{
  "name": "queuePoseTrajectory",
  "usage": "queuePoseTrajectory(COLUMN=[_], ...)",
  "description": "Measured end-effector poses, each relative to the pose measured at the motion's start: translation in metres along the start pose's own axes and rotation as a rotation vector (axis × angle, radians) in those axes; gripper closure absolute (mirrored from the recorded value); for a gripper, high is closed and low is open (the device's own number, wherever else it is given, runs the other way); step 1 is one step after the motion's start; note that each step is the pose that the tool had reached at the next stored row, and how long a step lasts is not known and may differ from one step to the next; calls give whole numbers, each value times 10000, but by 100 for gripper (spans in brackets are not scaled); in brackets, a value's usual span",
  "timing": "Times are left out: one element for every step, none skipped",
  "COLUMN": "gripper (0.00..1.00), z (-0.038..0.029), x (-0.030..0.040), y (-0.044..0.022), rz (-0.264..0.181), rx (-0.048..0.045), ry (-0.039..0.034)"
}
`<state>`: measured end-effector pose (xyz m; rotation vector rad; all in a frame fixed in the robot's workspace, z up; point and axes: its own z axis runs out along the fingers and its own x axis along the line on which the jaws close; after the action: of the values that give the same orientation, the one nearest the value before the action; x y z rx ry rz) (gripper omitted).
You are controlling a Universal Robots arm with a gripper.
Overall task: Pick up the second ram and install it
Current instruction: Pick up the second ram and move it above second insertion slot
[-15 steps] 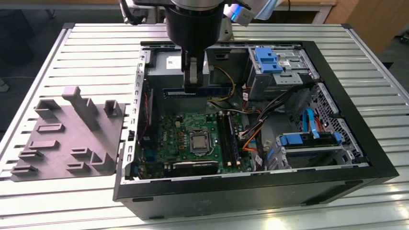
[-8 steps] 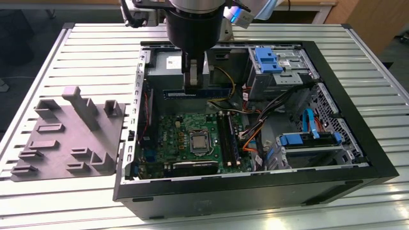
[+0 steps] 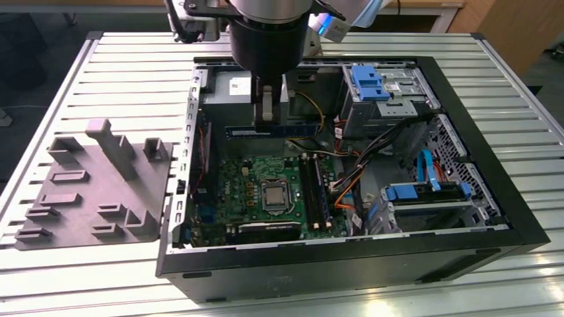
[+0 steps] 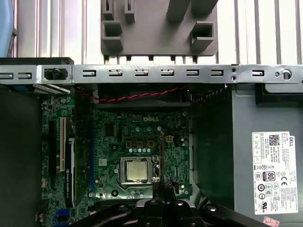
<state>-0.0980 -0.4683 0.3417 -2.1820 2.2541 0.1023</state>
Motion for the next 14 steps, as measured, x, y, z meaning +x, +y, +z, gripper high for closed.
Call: queuePoseTrajectory(gripper=[88, 88, 88, 88, 88, 88, 88, 88, 88, 88, 88, 88, 88, 88], z=[4, 8, 12, 17, 21, 26, 32, 37, 43, 50, 54, 58, 63, 68], x=[2, 3, 4, 5, 6, 6, 6, 7, 7, 8, 8, 8, 8, 9], y=[-1, -3, -3, -4, -5, -6, -6, -7, -8, -9, -9, -10, -10, -10], rz=[0, 0, 1, 1, 0, 0, 1, 1, 0, 1, 1, 0, 0, 0], rx=[-1, -1, -1, -1, -1, -1, -1, -1, 0, 0, 0, -1, 0, 0], ry=[0, 1, 1, 1, 1, 0, 0, 1, 1, 0, 1, 0, -1, -3])
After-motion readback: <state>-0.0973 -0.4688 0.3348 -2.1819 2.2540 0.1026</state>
